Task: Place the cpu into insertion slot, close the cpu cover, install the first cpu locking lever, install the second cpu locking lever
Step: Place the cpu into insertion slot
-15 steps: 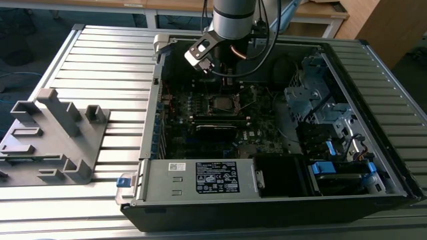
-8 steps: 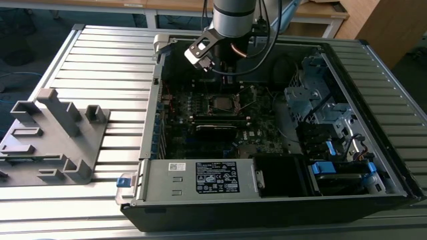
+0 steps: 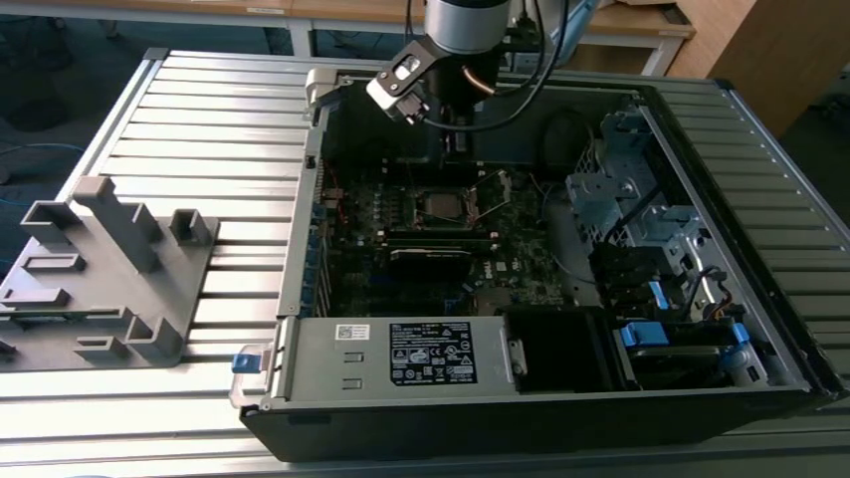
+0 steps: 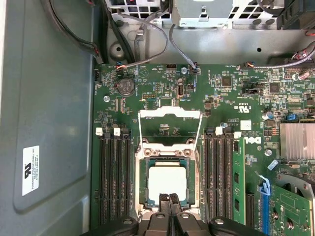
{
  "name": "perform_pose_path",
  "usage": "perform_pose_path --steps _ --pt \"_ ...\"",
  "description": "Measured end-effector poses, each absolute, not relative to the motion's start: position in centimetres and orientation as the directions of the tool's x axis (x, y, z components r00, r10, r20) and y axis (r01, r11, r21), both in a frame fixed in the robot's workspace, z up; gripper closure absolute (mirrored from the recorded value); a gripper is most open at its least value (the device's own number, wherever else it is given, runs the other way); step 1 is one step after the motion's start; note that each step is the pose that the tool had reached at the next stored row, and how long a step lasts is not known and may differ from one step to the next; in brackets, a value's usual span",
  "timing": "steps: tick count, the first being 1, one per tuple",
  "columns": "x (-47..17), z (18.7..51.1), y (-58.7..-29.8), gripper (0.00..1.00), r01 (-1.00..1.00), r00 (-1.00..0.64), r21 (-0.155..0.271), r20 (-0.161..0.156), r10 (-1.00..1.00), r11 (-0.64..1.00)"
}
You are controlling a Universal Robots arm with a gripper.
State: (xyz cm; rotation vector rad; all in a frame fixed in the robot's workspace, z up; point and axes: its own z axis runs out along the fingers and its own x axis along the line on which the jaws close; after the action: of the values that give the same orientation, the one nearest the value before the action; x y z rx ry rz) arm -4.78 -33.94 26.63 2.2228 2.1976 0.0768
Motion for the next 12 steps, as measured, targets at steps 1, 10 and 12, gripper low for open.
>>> perform_pose_path --steps 1,10,12 --pt "-4.78 27.51 -33.95 0.89 0.999 0.011 0.045 0.024 1.000 -0.012" --pt "-4.78 28.23 -33.95 0.89 0.999 0.011 0.044 0.024 1.000 -0.012" --pt "-4.78 28.23 -33.95 0.89 0.999 0.011 0.043 0.024 1.000 -0.012"
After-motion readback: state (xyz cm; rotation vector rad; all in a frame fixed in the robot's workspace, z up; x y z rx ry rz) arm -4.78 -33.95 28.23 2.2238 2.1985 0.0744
